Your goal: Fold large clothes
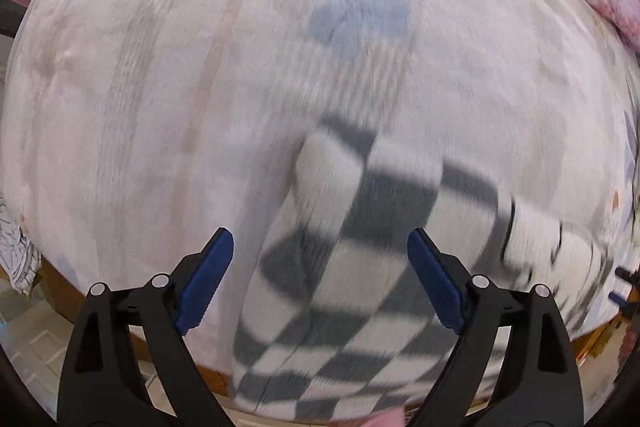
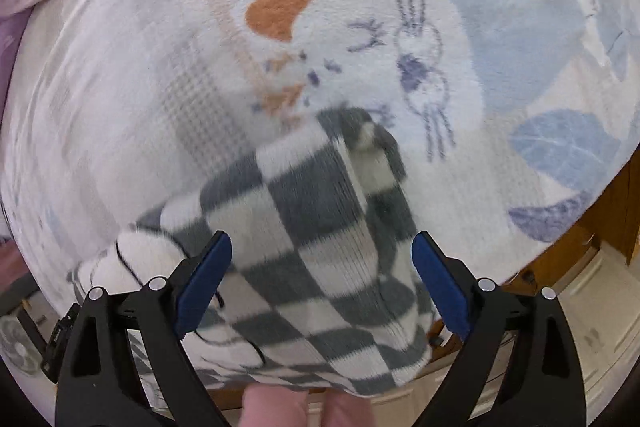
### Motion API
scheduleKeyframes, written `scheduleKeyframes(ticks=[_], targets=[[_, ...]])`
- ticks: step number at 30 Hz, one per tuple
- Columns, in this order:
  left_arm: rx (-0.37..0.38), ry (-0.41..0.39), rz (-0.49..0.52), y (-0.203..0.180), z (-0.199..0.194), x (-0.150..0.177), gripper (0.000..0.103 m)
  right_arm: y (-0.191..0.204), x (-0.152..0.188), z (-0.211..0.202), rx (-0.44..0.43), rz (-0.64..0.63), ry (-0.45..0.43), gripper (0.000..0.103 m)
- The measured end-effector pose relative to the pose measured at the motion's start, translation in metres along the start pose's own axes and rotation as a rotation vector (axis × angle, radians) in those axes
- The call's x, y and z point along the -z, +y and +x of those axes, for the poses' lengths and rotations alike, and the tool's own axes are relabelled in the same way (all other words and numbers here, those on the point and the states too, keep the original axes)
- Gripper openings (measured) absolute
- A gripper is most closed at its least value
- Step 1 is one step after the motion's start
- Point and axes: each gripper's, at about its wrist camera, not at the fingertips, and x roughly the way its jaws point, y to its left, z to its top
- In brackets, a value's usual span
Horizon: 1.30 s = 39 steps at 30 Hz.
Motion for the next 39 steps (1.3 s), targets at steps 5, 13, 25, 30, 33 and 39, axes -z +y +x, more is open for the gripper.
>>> scheduleKeyframes(ticks=[5, 13, 25, 30, 33, 39], targets=[[0.030, -0.001, -0.091, -0.003, 0.016, -0.041, 0.089, -0.005, -0.032, 0.022, -0.038, 0.092, 0.063, 0.088], [0.007, 0.048, -0.117, 0.009, 0.050, -0.050, 0.047, -0.001, -0.058, 0.054, -0.055, 0.146, 0.068, 0.052], [-0.034, -0.018, -0.115, 0.013, -0.031, -0.038, 0.033, 0.007, 0.005, -0.023, -0.178, 0.196, -0.081, 0.031], [-0.059, -0.061, -0.105, -0.015, -0.068, -0.025, 0.033, 0.016, 0.017, -0.052, -0.162, 0.163, -0.133, 0.030], [-0.022, -0.090, -0.107, -0.039, -0.094, -0.002, 0.033, 0.011, 0.016, -0.062, -0.190, 0.172, -0.155, 0.030], [0.010, -0.167, -0.078, -0.090, -0.097, -0.038, 0.033, 0.046, -0.031, -0.103, -0.230, 0.127, -0.220, 0.030]])
